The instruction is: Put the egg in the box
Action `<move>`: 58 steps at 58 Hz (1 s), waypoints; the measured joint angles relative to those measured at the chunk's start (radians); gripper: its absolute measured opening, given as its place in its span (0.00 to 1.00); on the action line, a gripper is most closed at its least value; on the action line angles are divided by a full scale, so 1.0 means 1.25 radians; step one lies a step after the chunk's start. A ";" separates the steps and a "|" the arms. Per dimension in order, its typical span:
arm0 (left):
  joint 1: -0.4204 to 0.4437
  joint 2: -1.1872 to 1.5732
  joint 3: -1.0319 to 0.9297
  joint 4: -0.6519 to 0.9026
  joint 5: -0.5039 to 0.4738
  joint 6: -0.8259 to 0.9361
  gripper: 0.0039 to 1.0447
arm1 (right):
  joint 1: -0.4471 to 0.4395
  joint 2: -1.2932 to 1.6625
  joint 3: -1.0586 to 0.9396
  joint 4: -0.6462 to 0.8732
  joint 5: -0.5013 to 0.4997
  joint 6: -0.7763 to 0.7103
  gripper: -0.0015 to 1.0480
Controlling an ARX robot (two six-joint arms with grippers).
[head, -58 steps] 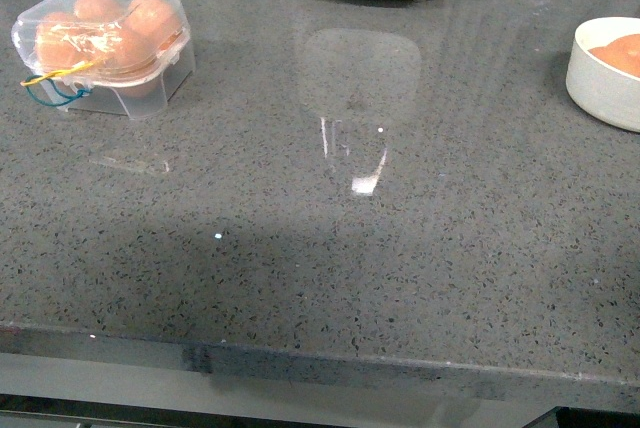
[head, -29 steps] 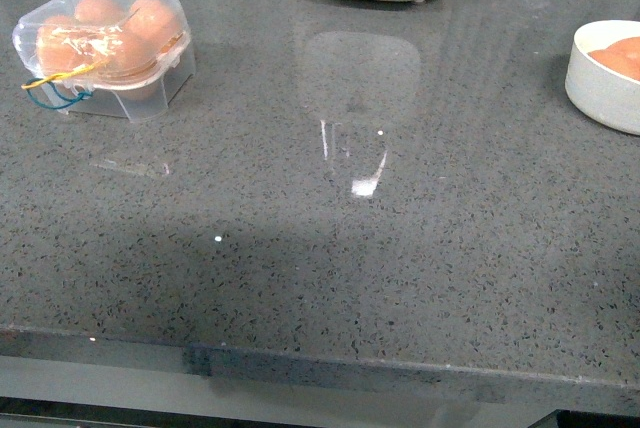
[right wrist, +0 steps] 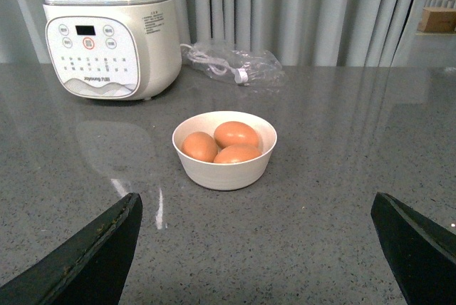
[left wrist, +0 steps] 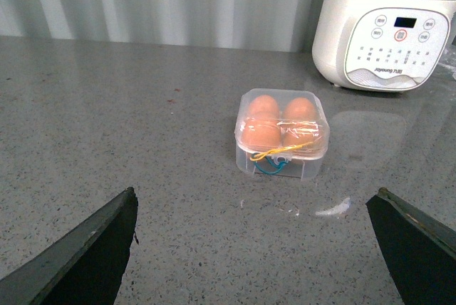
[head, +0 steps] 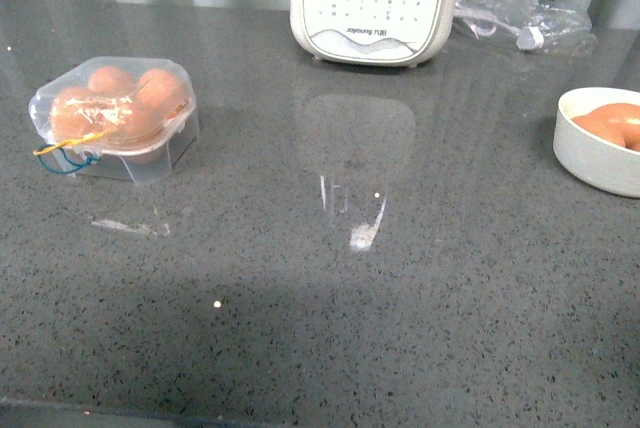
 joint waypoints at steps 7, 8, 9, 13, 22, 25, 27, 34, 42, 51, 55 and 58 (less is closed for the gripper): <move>0.000 0.000 0.000 0.000 0.000 0.000 0.94 | 0.000 0.000 0.000 0.000 0.000 0.000 0.93; 0.000 0.000 0.000 0.000 0.000 0.000 0.94 | 0.000 0.000 0.000 0.000 0.000 0.000 0.93; 0.000 0.000 0.000 0.000 0.000 0.000 0.94 | 0.000 0.000 0.000 0.000 0.000 0.000 0.93; 0.000 0.000 0.000 0.000 0.000 0.000 0.94 | 0.000 0.000 0.000 0.000 0.000 0.000 0.93; 0.000 0.000 0.000 0.000 0.000 0.000 0.94 | 0.000 0.000 0.000 0.000 0.000 0.000 0.93; 0.000 0.000 0.000 0.000 0.000 0.000 0.94 | 0.000 0.000 0.000 0.000 0.000 0.000 0.93; 0.000 0.000 0.000 0.000 0.000 0.000 0.94 | 0.000 0.000 0.000 0.000 0.000 0.000 0.93; 0.000 0.000 0.000 0.000 0.000 0.000 0.94 | 0.000 0.000 0.000 0.000 0.000 0.000 0.93; 0.000 0.000 0.000 0.000 0.000 0.000 0.94 | 0.000 0.000 0.000 0.000 0.000 0.000 0.93; 0.000 0.000 0.000 0.000 0.000 0.000 0.94 | 0.000 0.000 0.000 0.000 0.000 0.000 0.93; 0.000 0.000 0.000 0.000 0.000 0.000 0.94 | 0.000 0.000 0.000 0.000 0.000 0.000 0.93; 0.000 0.000 0.000 0.000 0.000 0.000 0.94 | 0.000 0.000 0.000 0.000 0.000 0.000 0.93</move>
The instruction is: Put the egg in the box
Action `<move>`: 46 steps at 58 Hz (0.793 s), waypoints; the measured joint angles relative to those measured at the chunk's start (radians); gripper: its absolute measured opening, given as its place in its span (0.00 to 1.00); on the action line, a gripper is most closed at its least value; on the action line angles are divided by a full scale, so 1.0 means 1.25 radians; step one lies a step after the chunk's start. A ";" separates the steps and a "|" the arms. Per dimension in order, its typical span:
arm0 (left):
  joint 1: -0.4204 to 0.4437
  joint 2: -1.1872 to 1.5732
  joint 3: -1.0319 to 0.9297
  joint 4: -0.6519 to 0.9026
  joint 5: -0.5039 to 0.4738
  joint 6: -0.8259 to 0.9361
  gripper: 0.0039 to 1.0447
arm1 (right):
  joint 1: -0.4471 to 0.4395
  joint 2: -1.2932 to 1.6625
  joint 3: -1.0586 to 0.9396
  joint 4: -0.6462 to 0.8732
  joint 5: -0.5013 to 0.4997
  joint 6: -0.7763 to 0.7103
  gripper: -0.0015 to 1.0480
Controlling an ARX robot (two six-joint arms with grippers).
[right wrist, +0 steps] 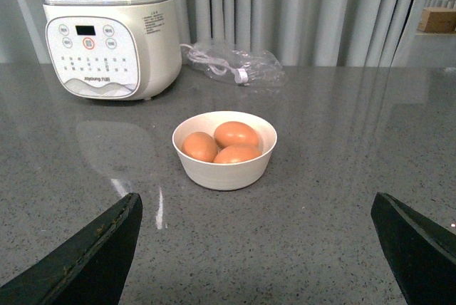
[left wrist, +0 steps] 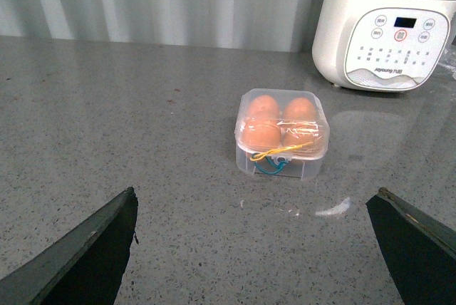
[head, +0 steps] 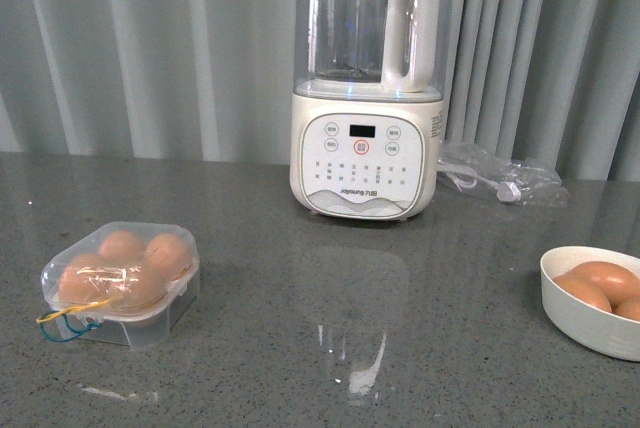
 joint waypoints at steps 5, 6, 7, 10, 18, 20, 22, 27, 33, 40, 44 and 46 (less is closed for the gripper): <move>0.000 0.000 0.000 0.000 0.000 0.000 0.94 | 0.000 0.000 0.000 0.000 0.000 0.000 0.93; 0.000 0.000 0.000 0.000 0.000 0.000 0.94 | 0.000 0.000 0.000 0.000 0.000 0.000 0.93; 0.000 0.000 0.000 0.000 0.000 0.000 0.94 | 0.000 0.000 0.000 0.000 0.000 0.000 0.93; 0.000 0.000 0.000 0.000 0.000 0.000 0.94 | 0.000 0.000 0.000 0.000 0.000 0.000 0.93; 0.000 0.000 0.000 0.000 0.000 0.000 0.94 | 0.000 0.000 0.000 0.000 0.000 0.000 0.93; 0.000 0.000 0.000 0.000 0.000 0.000 0.94 | 0.000 0.000 0.000 0.000 0.000 0.000 0.93; 0.000 0.000 0.000 0.000 0.000 0.000 0.94 | 0.000 0.000 0.000 0.000 0.000 0.000 0.93; 0.000 0.000 0.000 0.000 0.000 0.000 0.94 | 0.000 0.000 0.000 0.000 0.000 0.000 0.93; 0.000 0.000 0.000 0.000 0.000 0.000 0.94 | 0.000 0.000 0.000 0.000 0.000 0.000 0.93; 0.000 0.000 0.000 0.000 0.000 0.000 0.94 | 0.000 0.000 0.000 0.000 0.000 0.000 0.93; 0.000 0.000 0.000 0.000 0.000 0.000 0.94 | 0.000 0.000 0.000 0.000 0.000 0.000 0.93; 0.000 0.000 0.000 0.000 0.000 0.000 0.94 | 0.000 0.000 0.000 0.000 0.000 0.000 0.93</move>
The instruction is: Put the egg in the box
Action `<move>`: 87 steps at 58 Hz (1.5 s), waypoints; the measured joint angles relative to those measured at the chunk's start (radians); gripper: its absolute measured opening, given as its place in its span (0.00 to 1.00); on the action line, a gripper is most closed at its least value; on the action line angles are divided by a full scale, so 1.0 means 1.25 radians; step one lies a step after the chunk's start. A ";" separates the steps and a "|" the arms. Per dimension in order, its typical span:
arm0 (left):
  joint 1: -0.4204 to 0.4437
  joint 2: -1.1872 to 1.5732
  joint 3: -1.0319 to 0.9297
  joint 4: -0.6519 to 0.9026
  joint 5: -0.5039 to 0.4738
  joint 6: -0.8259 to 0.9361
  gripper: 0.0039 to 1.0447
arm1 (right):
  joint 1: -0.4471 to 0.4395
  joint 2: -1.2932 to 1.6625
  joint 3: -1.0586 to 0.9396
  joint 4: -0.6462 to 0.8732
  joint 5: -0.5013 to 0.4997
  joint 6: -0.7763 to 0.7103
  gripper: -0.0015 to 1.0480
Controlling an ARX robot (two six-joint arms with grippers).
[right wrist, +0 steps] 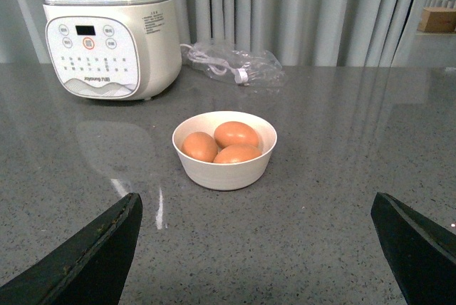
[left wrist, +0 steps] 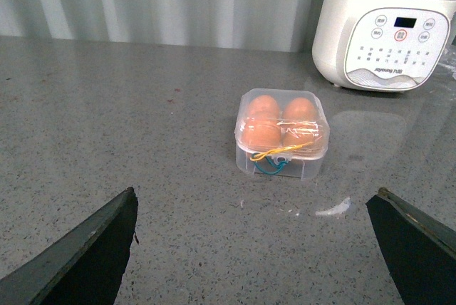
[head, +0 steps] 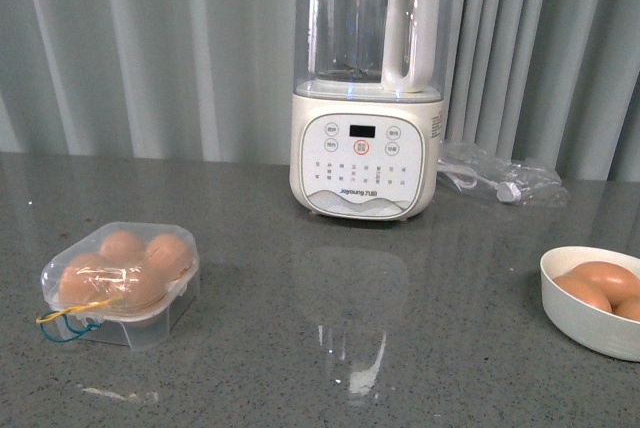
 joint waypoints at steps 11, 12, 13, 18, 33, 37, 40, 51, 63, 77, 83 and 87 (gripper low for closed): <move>0.000 0.000 0.000 0.000 0.000 0.000 0.94 | 0.000 0.000 0.000 0.000 0.000 0.000 0.93; 0.000 0.000 0.000 0.000 0.000 0.000 0.94 | 0.000 0.000 0.000 0.000 0.000 0.000 0.93; 0.000 0.000 0.000 0.000 0.000 0.000 0.94 | 0.000 0.000 0.000 0.000 0.000 0.000 0.93; 0.000 0.000 0.000 0.000 0.000 0.000 0.94 | 0.000 0.000 0.000 0.000 0.000 0.000 0.93; 0.000 0.000 0.000 0.000 0.000 0.000 0.94 | 0.000 0.000 0.000 0.000 0.000 0.000 0.93; 0.000 0.000 0.000 0.000 0.000 0.000 0.94 | 0.000 0.000 0.000 0.000 0.000 0.000 0.93; 0.000 0.000 0.000 0.000 0.000 0.000 0.94 | 0.000 0.000 0.000 0.000 0.000 0.000 0.93; 0.000 0.000 0.000 0.000 0.000 0.000 0.94 | 0.000 0.000 0.000 0.000 0.000 0.000 0.93; 0.000 0.000 0.000 0.000 0.000 0.000 0.94 | 0.000 0.000 0.000 0.000 0.000 0.000 0.93; 0.000 0.000 0.000 0.000 0.000 0.000 0.94 | 0.000 0.000 0.000 0.000 0.000 0.000 0.93; 0.000 0.000 0.000 0.000 0.000 0.000 0.94 | 0.000 0.000 0.000 0.000 0.000 0.000 0.93; 0.000 0.000 0.000 0.000 0.000 0.000 0.94 | 0.000 0.000 0.000 0.000 0.000 0.000 0.93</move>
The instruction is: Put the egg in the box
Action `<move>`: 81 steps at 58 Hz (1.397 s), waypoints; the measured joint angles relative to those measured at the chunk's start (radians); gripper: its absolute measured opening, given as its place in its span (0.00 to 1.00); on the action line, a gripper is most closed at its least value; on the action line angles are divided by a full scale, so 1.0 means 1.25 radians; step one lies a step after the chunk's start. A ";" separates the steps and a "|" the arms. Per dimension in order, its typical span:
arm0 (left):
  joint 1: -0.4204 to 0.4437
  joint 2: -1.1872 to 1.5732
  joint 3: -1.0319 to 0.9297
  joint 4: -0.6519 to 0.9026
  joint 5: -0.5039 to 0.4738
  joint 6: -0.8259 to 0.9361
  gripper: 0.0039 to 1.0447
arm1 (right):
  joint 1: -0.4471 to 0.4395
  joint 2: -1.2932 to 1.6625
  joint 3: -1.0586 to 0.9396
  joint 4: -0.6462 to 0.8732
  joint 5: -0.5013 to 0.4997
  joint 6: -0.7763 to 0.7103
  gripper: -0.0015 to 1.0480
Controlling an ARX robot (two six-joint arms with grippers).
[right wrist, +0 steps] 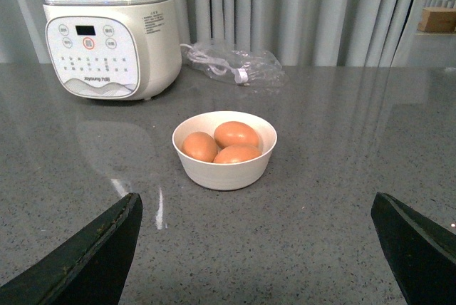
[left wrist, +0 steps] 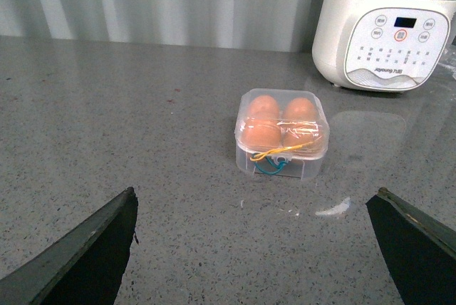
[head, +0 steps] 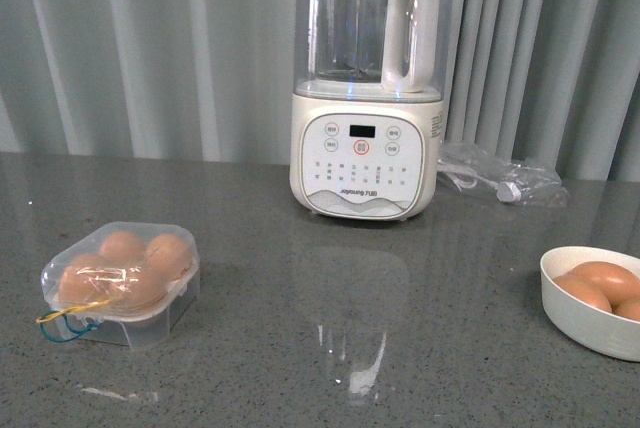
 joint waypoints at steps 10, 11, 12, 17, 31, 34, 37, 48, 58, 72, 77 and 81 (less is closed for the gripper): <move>0.000 0.000 0.000 0.000 0.000 0.000 0.94 | 0.000 0.000 0.000 0.000 0.000 0.000 0.93; 0.000 0.000 0.000 0.000 0.000 0.000 0.94 | 0.000 0.000 0.000 0.000 0.000 0.000 0.93; 0.000 0.000 0.000 0.000 0.000 0.000 0.94 | 0.000 0.000 0.000 0.000 0.000 0.000 0.93; 0.000 0.000 0.000 0.000 0.000 0.000 0.94 | 0.000 0.000 0.000 0.000 0.000 0.000 0.93; 0.000 0.000 0.000 0.000 0.000 0.000 0.94 | 0.000 0.000 0.000 0.000 0.000 0.000 0.93; 0.000 0.000 0.000 0.000 0.000 0.000 0.94 | 0.000 0.000 0.000 0.000 0.000 0.000 0.93; 0.000 0.000 0.000 0.000 0.000 0.000 0.94 | 0.000 0.000 0.000 0.000 0.000 0.000 0.93; 0.000 0.000 0.000 0.000 0.000 0.000 0.94 | 0.000 0.000 0.000 0.000 0.000 0.000 0.93; 0.000 0.000 0.000 0.000 0.000 0.000 0.94 | 0.000 0.000 0.000 0.000 0.000 0.000 0.93; 0.000 0.000 0.000 0.000 0.000 0.000 0.94 | 0.000 0.000 0.000 0.000 0.000 0.000 0.93; 0.000 0.000 0.000 0.000 0.000 0.000 0.94 | 0.000 0.000 0.000 0.000 0.000 0.000 0.93; 0.000 0.000 0.000 0.000 0.000 0.000 0.94 | 0.000 0.000 0.000 0.000 0.000 0.000 0.93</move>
